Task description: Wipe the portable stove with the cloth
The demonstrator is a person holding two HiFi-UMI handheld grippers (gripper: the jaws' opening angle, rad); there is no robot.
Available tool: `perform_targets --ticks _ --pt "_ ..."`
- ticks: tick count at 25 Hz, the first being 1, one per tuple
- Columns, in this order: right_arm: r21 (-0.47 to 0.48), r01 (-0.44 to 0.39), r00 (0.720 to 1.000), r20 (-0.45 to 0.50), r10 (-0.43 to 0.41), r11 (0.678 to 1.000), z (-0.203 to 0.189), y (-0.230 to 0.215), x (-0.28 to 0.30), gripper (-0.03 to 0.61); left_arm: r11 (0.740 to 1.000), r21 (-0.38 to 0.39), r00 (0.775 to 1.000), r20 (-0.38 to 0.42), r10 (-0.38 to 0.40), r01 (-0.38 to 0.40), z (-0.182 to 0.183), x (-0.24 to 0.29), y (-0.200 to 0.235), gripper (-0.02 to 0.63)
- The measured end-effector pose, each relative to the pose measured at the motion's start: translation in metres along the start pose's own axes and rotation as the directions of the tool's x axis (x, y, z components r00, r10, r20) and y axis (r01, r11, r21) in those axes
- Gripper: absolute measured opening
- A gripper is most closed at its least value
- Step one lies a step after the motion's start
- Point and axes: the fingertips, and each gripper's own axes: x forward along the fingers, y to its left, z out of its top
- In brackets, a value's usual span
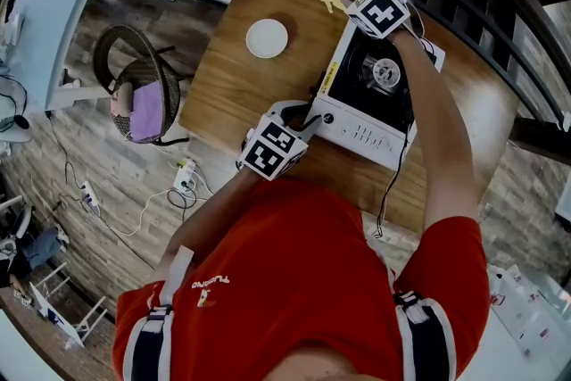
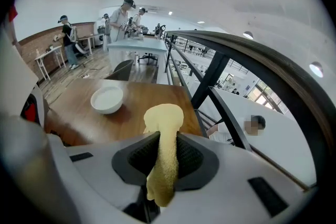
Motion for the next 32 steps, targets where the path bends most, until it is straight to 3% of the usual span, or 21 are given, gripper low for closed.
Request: perform_targets --ticks 8,14,21,32 --pt "-0.216 -0.045 0.997 -0.077 0.029 0.975 -0.008 0.056 -0.006 0.087 1.0 0.003 1.0 0.007 -0.004 0.004 -0.001 0.0 -0.002 0.121" --pt "-0.293 -0.054 0.995 -0.095 0.027 0.954 -0.021 0.09 -0.019 0.086 1.0 0.003 1.0 0.01 -0.009 0.009 -0.002 0.001 -0.001 0.121" --pt "-0.309 -0.105 0.993 -0.08 0.084 0.945 -0.03 0.143 -0.041 0.086 1.0 0.01 1.0 0.014 -0.006 0.006 -0.001 0.002 -0.008 0.121" --pt "-0.23 -0.236 0.972 -0.041 0.233 0.944 -0.02 0.213 -0.066 0.086 1.0 0.011 1.0 0.018 0.004 -0.004 -0.003 0.003 -0.006 0.121"
